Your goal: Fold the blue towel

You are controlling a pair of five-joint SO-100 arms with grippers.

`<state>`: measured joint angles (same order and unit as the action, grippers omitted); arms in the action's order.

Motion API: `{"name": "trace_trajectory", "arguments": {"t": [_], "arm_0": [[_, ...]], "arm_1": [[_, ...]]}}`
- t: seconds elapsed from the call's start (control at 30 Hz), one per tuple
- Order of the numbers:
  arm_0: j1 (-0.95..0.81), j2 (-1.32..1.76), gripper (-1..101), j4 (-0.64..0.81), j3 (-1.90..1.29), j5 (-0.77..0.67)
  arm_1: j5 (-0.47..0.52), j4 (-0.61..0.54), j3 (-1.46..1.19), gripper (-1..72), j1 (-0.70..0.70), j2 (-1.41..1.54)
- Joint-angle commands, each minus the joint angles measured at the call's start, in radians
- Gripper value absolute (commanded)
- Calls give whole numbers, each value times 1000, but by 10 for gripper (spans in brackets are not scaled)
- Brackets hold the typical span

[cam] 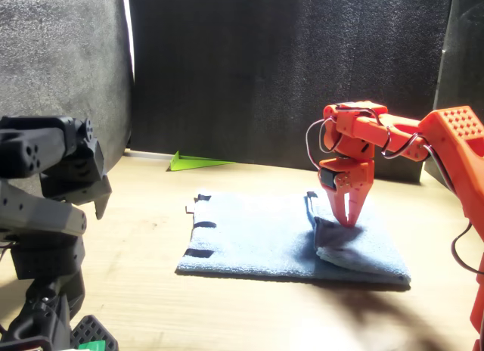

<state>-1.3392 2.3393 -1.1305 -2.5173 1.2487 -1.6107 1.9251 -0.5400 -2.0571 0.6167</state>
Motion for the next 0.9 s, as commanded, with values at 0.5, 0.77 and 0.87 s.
{"name": "trace_trajectory", "arguments": {"t": [0.5,0.77,0.87], "arm_0": [[-12,17,177,-9,5,15],[74,-114,183,-21,72,23],[143,-209,189,-46,137,28]], "arm_1": [[-238,14,-431,45,109,848],[-244,-275,-1058,-1,563,1304],[-167,-428,-1402,-1,600,1531]]}}
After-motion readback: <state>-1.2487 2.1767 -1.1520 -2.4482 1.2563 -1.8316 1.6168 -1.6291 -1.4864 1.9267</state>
